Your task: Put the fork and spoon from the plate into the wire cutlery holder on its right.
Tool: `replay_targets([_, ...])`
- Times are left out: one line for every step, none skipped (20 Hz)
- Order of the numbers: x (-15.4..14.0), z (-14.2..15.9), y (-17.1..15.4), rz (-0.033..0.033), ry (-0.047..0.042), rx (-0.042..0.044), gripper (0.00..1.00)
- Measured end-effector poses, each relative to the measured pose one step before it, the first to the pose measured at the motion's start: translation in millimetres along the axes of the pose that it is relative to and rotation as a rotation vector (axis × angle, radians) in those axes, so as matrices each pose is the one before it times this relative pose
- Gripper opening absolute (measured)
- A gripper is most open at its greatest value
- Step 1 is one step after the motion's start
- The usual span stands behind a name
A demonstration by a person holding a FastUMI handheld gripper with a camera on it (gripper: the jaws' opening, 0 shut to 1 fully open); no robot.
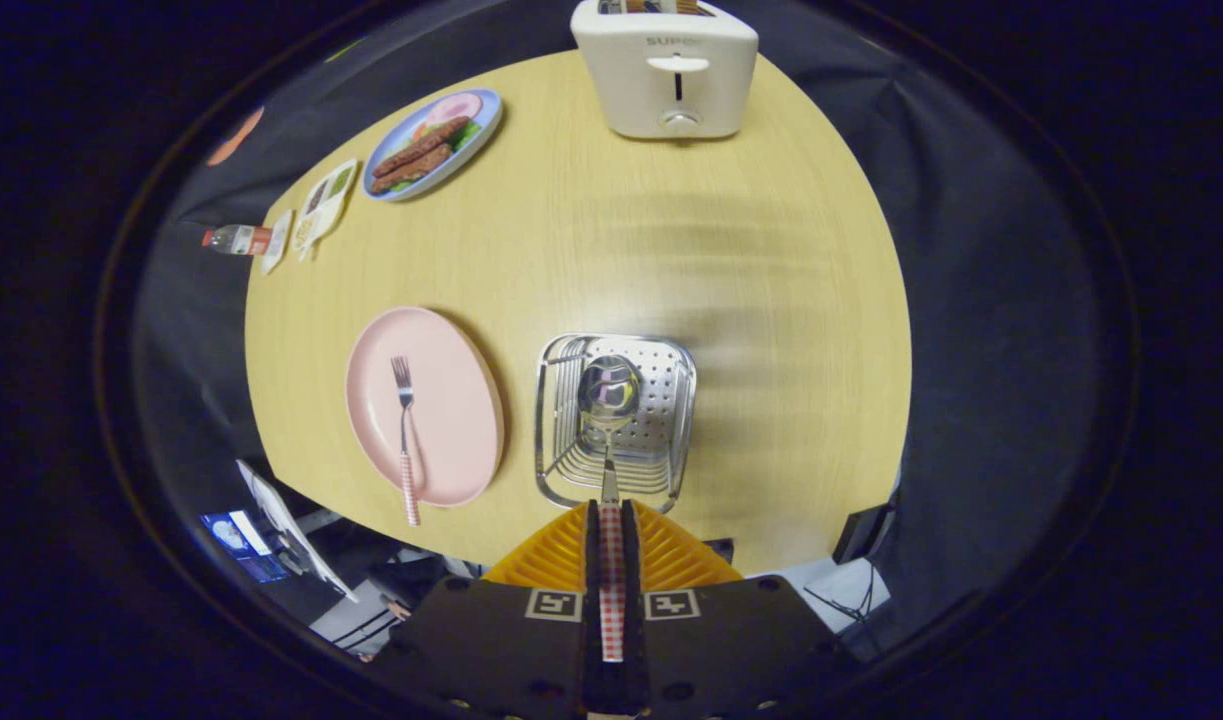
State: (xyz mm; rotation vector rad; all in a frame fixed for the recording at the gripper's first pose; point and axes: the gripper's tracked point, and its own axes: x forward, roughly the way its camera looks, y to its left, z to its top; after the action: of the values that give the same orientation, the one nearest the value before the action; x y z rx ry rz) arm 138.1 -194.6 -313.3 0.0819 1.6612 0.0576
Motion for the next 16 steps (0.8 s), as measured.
replay_targets([0.31,0.15,0.89,0.00522,0.01333,-0.00115,0.08])
replay_targets([0.32,0.62,1.14,0.00294,0.00595,0.00315,0.08])
replay_targets([-0.60,1.45,2.17,0.00755,-0.00219,-0.00129,0.08])
replay_targets([0.26,2.53,0.42,-0.00372,0.00063,-0.00629,0.12])
replay_targets([-0.18,2.13,-0.85,-0.00776,-0.00330,-0.00084,0.12])
replay_targets([-0.81,2.05,0.44,-0.00026,-0.00507,0.00450,0.11])
replay_targets([-2.03,0.63,-1.16,-0.00211,-0.00534,0.00368,0.13])
replay_targets([-2.61,0.11,-0.42,0.00025,-0.00693,0.00680,0.13])
replay_targets([-2.49,-0.24,1.43,0.00688,-0.01063,0.00460,0.16])
replay_targets([-3.14,0.37,0.61,0.00425,-0.01472,0.00544,0.19])
replay_targets([-4.05,0.22,0.06,0.00076,-0.01626,0.00714,0.20])
replay_targets([-3.64,-1.35,2.99,0.00443,-0.01159,0.00875,0.20])
replay_targets([-3.24,-4.21,2.92,0.00060,-0.00743,0.00608,0.27])
replay_targets([-2.90,-2.56,4.17,0.00353,-0.01258,-0.00259,0.27])
replay_targets([-3.36,-2.66,5.40,0.00361,-0.01420,-0.00667,0.27])
replay_targets([-2.69,-2.38,6.83,0.00466,-0.01420,-0.00277,0.28])
